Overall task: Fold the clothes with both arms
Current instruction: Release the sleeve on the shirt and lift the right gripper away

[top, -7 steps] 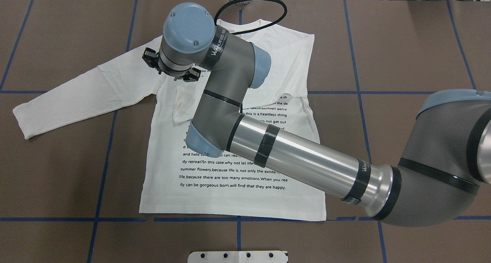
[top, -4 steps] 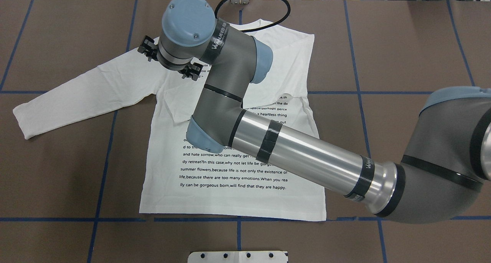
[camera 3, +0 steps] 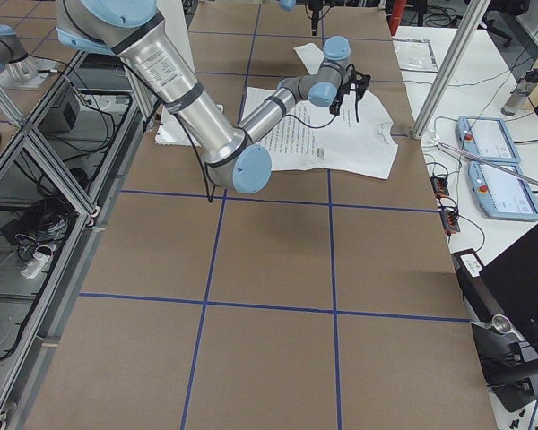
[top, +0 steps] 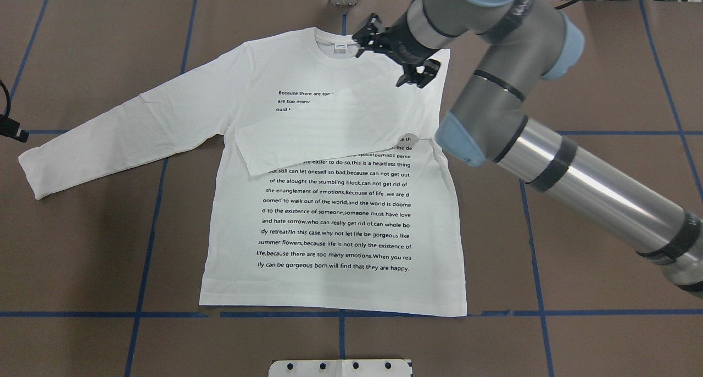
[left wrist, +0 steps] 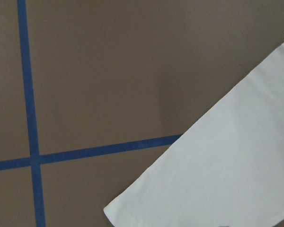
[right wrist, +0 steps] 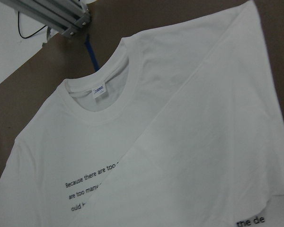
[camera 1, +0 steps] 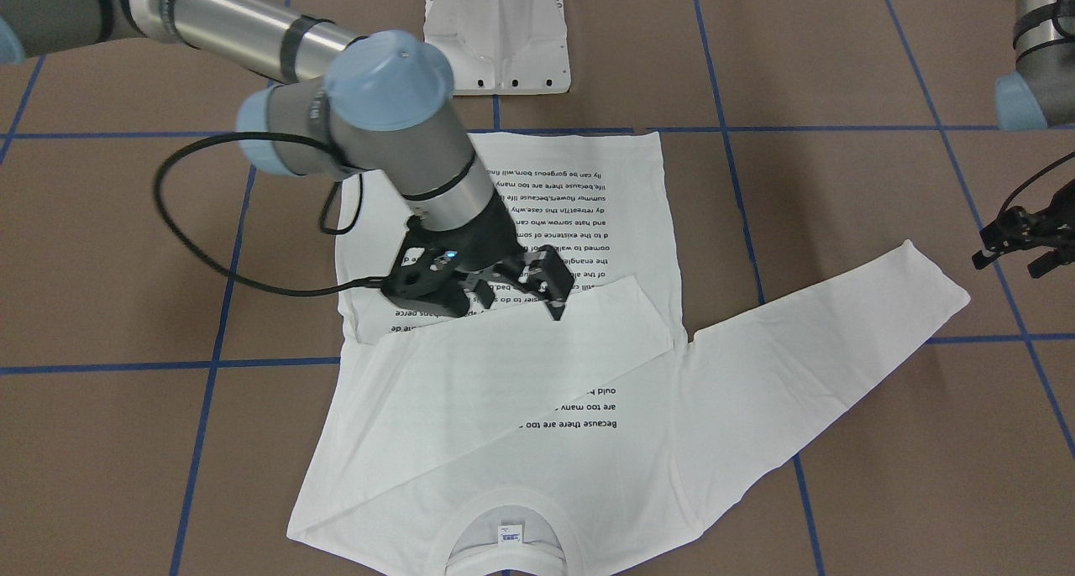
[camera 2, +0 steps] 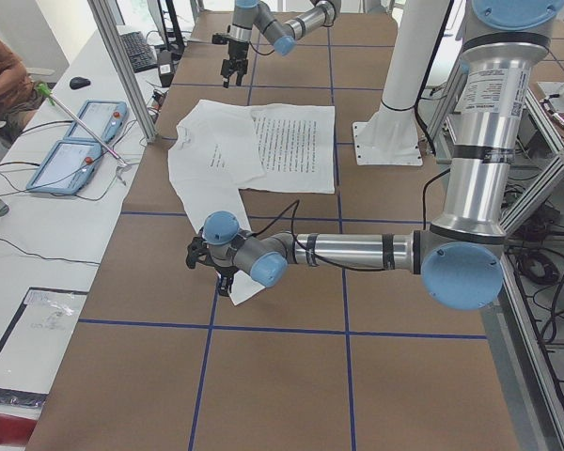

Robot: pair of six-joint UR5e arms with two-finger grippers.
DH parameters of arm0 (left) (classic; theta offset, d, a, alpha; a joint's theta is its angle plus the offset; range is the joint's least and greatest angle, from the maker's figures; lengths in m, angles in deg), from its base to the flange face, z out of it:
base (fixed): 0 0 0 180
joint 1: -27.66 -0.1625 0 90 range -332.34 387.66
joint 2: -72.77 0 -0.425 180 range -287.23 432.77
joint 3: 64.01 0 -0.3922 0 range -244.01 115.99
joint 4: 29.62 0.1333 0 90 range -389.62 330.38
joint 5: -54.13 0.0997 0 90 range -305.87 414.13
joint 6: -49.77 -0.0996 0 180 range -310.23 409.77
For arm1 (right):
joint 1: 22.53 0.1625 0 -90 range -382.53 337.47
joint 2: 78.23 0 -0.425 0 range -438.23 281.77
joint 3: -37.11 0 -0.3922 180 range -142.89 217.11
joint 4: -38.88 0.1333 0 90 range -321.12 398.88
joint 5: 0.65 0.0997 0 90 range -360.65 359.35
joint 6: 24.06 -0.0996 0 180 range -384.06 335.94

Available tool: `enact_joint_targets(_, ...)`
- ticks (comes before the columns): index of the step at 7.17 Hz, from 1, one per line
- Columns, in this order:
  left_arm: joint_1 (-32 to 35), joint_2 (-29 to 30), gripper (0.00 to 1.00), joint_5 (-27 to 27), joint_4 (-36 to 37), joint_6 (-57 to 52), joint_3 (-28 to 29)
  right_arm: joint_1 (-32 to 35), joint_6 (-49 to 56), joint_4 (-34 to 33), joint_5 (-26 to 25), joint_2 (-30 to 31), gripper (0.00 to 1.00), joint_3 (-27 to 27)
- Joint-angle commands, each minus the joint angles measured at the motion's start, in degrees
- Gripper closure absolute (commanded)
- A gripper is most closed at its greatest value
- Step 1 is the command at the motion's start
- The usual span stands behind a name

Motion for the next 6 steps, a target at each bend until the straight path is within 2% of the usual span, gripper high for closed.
enact_joint_targets(1,-1.5,1.8,0.33,2.0,-0.1,0.4,4.3,4.9,8.1,0.2,3.9,9.2,0.01,-3.8)
enact_joint_targets(6,-2.7,2.5,0.43,3.4,-0.1,0.1,7.6,4.8,8.1,0.2,3.2,10.4,0.01,-3.8)
